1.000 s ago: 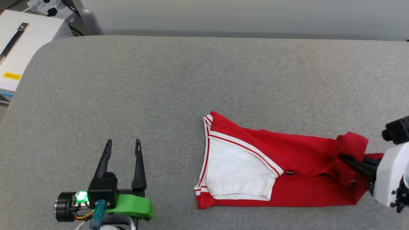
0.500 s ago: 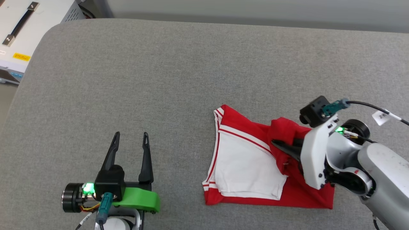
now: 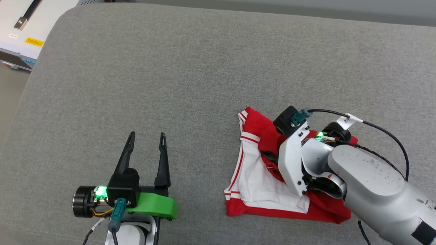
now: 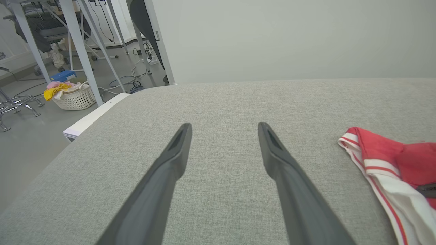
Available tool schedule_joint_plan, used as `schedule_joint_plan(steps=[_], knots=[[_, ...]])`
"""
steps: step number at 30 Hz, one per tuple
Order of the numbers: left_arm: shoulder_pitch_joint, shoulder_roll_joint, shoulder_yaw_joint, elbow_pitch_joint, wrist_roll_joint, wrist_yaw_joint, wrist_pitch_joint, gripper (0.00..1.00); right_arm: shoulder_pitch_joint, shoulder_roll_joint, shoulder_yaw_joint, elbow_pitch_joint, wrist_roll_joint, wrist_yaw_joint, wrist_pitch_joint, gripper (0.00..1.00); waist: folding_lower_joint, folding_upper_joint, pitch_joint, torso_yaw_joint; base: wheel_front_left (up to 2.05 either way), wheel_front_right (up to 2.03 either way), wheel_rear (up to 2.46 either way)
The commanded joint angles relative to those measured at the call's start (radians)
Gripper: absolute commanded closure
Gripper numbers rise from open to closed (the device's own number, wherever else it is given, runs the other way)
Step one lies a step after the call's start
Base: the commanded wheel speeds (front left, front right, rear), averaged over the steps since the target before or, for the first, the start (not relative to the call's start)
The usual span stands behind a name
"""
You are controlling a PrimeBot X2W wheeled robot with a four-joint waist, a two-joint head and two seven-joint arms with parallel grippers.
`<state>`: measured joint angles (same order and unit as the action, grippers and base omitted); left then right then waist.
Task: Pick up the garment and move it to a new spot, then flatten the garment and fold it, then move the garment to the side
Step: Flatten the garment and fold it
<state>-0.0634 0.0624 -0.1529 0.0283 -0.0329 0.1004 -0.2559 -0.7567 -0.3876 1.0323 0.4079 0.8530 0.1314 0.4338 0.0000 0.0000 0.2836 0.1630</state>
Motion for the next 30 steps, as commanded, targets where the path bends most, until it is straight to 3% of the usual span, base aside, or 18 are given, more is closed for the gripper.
schedule_joint_plan(steps=[1, 3, 4, 5, 6, 12, 19, 25, 26, 30], knots=[[-0.016, -0.005, 0.000, 0.004, 0.007, 0.002, -0.006, 0.00, -0.002, 0.005, 0.027, 0.030, 0.002, -0.001, -0.010, 1.00, 0.0000, 0.0000, 0.000, 0.002, 0.00, 0.00, 0.00], [-0.014, -0.006, -0.001, 0.006, 0.006, 0.003, -0.006, 0.00, -0.009, 0.003, 0.057, 0.051, -0.011, -0.001, -0.040, 1.00, 0.0000, 0.0000, -0.005, 0.000, 0.00, 0.00, 0.00], [-0.011, -0.006, 0.000, 0.008, 0.006, 0.004, -0.006, 0.00, -0.011, -0.002, 0.066, 0.054, -0.012, -0.001, -0.061, 0.81, 0.0000, 0.0000, -0.012, -0.003, 0.00, 0.00, 0.00], [-0.008, -0.007, 0.001, 0.009, 0.006, 0.004, -0.006, 0.00, -0.013, -0.007, 0.069, 0.051, -0.011, -0.001, -0.081, 0.49, 0.0000, 0.0000, -0.018, -0.005, 0.00, 0.00, 0.00], [-0.003, -0.007, 0.002, 0.011, 0.007, 0.005, -0.006, 0.00, -0.016, -0.017, 0.073, 0.039, -0.015, -0.001, -0.110, 0.00, 0.0000, 0.0000, -0.027, -0.010, 0.00, 0.00, 0.00], [0.027, -0.003, 0.016, 0.013, 0.011, 0.006, -0.006, 0.00, 0.006, -0.108, 0.014, -0.088, -0.026, -0.001, -0.277, 0.00, 0.0000, 0.0000, -0.077, -0.051, 0.00, 0.00, 0.00], [0.055, 0.007, 0.025, 0.005, 0.016, -0.001, -0.006, 0.00, 0.109, -0.182, -0.226, -0.190, -0.125, -0.001, -0.442, 0.00, 0.0000, 0.0000, -0.127, -0.107, 0.00, 0.00, 0.00], [0.072, 0.013, 0.029, -0.003, 0.018, -0.004, -0.006, 0.00, 0.270, -0.127, -0.498, -0.198, -0.288, -0.001, -0.566, 0.00, 0.0000, 0.0000, -0.156, -0.133, 0.00, 0.00, 0.00], [0.078, 0.014, 0.031, -0.005, 0.018, -0.004, -0.006, 0.00, 0.327, -0.098, -0.583, -0.203, -0.364, -0.001, -0.601, 0.00, 0.0000, 0.0000, -0.165, -0.138, 0.00, 0.00, 0.00], [0.091, 0.016, 0.033, -0.011, 0.016, -0.005, -0.006, 0.00, 0.445, -0.010, -0.748, -0.236, -0.499, -0.001, -0.654, 0.00, 0.0000, 0.0000, -0.182, -0.145, 0.00, 0.00, 0.00]])
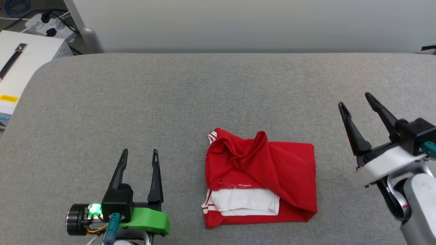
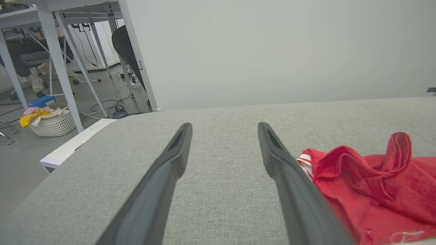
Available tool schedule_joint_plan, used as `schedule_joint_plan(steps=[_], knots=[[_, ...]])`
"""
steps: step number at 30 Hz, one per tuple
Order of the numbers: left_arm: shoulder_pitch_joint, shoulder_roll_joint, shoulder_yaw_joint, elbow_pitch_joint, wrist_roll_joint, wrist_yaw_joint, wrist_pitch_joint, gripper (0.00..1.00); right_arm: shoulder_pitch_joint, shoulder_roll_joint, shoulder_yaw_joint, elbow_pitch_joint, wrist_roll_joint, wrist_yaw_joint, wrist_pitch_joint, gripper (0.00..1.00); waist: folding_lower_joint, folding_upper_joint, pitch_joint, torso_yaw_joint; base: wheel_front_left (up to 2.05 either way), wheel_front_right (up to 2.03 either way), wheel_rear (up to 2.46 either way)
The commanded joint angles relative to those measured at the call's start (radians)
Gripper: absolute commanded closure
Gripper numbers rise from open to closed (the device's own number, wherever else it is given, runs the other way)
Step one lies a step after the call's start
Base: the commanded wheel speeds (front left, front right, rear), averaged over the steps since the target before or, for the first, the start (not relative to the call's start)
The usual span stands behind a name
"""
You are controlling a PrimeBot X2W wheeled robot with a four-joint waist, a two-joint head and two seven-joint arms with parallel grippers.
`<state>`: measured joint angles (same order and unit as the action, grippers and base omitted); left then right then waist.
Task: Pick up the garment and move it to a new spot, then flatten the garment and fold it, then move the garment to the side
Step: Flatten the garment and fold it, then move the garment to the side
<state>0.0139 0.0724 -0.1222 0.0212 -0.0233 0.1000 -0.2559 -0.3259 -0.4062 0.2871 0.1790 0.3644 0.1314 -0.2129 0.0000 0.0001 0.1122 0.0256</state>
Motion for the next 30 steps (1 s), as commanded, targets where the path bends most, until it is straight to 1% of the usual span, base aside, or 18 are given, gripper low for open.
schedule_joint_plan(steps=[1, 4, 8, 11, 14, 21, 30], knots=[[0.017, 0.006, 0.002, -0.006, 0.007, -0.005, -0.006, 0.00, 0.040, 0.029, -0.034, -0.019, -0.040, -0.001, -0.015, 0.00, 0.0000, -0.0001, -0.014, -0.009, 0.00, 0.00, 0.00], [0.030, 0.006, 0.002, -0.013, 0.006, -0.006, -0.006, 0.00, 0.133, 0.113, -0.132, -0.062, -0.110, -0.001, -0.034, 0.00, 0.0000, -0.0001, -0.028, -0.011, 0.00, 0.00, 0.00], [0.047, 0.009, 0.002, -0.021, 0.005, -0.010, -0.006, 0.00, 0.235, 0.197, -0.208, -0.124, -0.174, -0.001, -0.044, 0.00, 0.0000, -0.0001, -0.045, -0.011, 0.00, 0.00, 0.00], [0.058, 0.013, 0.002, -0.024, 0.006, -0.013, -0.006, 0.00, 0.297, 0.230, -0.230, -0.165, -0.214, -0.001, -0.047, 0.00, 0.0000, -0.0001, -0.056, -0.010, 0.00, 0.00, 0.00], [0.071, 0.018, 0.001, -0.028, 0.008, -0.015, -0.006, 0.00, 0.356, 0.267, -0.238, -0.199, -0.227, -0.001, -0.048, 0.00, 0.0000, -0.0001, -0.067, -0.010, 0.00, 0.00, 0.00], [0.086, 0.026, -0.004, -0.028, 0.007, -0.024, -0.006, 0.00, 0.422, 0.295, -0.247, -0.249, -0.242, -0.001, -0.049, 0.00, 0.0000, -0.0001, -0.078, -0.005, 0.00, 0.00, 0.00], [0.088, 0.028, -0.005, -0.025, 0.006, -0.028, -0.006, 0.00, 0.453, 0.305, -0.255, -0.250, -0.254, -0.001, -0.049, 0.00, 0.0000, -0.0001, -0.075, 0.002, 0.00, 0.00, 0.00]])
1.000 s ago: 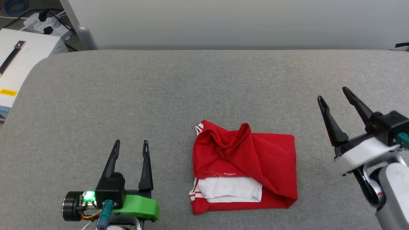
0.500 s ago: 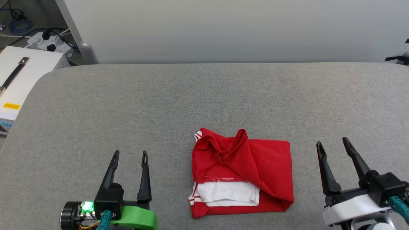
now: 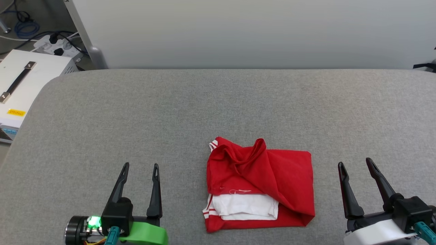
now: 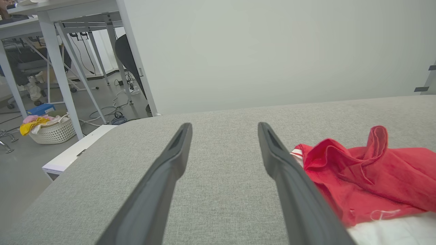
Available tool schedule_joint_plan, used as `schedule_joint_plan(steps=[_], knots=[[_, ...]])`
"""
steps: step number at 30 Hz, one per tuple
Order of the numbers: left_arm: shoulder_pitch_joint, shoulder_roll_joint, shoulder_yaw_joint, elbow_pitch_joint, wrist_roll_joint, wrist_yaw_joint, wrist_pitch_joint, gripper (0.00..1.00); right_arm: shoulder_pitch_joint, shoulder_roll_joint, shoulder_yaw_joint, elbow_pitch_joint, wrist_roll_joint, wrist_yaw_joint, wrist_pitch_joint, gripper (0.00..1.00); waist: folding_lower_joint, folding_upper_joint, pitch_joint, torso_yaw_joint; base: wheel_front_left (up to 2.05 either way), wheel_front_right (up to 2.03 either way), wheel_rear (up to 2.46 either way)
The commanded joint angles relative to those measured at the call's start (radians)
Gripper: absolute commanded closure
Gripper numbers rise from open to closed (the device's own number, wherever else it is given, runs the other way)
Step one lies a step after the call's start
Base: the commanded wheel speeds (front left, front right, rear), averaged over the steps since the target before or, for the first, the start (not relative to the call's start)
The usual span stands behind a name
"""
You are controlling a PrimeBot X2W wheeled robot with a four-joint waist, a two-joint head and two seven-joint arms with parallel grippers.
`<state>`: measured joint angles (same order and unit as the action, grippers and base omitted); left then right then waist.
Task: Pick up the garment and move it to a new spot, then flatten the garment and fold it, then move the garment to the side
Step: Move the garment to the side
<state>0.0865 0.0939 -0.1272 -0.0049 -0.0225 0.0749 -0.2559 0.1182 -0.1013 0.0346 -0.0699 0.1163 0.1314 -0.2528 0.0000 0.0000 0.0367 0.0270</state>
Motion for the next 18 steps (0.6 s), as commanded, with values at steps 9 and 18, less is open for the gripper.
schedule_joint_plan(steps=[9, 18], knots=[[-0.017, 0.003, -0.011, 0.006, 0.007, -0.007, -0.006, 0.00, -0.193, -0.115, -0.069, -0.059, 0.018, -0.001, 0.022, 0.00, 0.0000, 0.0000, 0.035, 0.017, 0.00, 0.00, 0.00], [-0.050, -0.002, -0.022, 0.011, 0.008, -0.007, -0.006, 0.00, -0.418, -0.296, 0.066, -0.063, 0.176, -0.001, 0.357, 0.00, 0.0000, 0.0000, 0.072, 0.040, 0.00, 0.00, 0.00]])
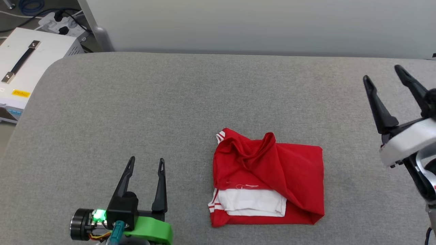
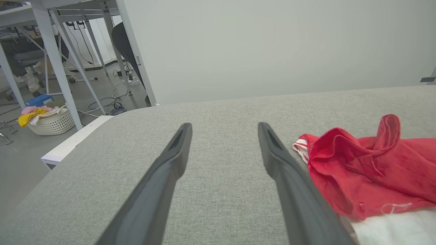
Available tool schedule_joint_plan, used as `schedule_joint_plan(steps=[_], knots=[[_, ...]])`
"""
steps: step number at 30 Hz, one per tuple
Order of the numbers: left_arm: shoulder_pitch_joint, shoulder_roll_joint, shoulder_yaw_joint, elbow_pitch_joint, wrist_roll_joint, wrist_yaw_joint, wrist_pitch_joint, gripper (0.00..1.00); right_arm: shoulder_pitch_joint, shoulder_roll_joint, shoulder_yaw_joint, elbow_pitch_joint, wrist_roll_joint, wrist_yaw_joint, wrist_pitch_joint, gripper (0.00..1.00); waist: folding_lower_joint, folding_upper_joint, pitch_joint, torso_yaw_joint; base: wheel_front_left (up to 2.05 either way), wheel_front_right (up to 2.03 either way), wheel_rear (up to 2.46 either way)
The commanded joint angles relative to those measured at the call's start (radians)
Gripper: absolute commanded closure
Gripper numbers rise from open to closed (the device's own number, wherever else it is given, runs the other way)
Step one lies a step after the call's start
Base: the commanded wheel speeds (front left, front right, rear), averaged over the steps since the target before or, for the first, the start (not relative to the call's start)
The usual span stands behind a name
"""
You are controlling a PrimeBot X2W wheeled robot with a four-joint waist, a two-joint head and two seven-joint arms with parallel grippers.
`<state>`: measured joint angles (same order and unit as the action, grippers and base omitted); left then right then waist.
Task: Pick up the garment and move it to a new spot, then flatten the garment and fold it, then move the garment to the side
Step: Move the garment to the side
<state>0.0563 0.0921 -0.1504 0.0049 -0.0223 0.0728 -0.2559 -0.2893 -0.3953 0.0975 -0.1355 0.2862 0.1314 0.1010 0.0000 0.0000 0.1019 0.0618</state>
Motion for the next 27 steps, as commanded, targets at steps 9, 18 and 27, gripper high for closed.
schedule_joint_plan(steps=[9, 18, 27], knots=[[-0.041, -0.004, -0.004, 0.003, 0.006, -0.005, -0.006, 0.00, -0.071, -0.130, 0.213, 0.081, 0.302, -0.001, 0.436, 0.00, 0.0000, 0.0000, 0.044, 0.012, 0.00, 0.00, 0.00], [-0.077, -0.012, -0.022, 0.006, 0.006, -0.009, -0.006, 0.00, -0.050, -0.164, 0.336, 0.166, 0.434, -0.001, 0.572, 0.00, 0.0000, 0.0000, 0.098, 0.038, 0.00, 0.00, 0.00], [-0.104, -0.016, -0.032, 0.013, 0.006, -0.010, -0.006, 0.00, 0.001, -0.150, 0.456, 0.307, 0.443, -0.001, 0.531, 0.00, 0.0000, 0.0000, 0.146, 0.067, 0.00, 0.00, 0.00]])
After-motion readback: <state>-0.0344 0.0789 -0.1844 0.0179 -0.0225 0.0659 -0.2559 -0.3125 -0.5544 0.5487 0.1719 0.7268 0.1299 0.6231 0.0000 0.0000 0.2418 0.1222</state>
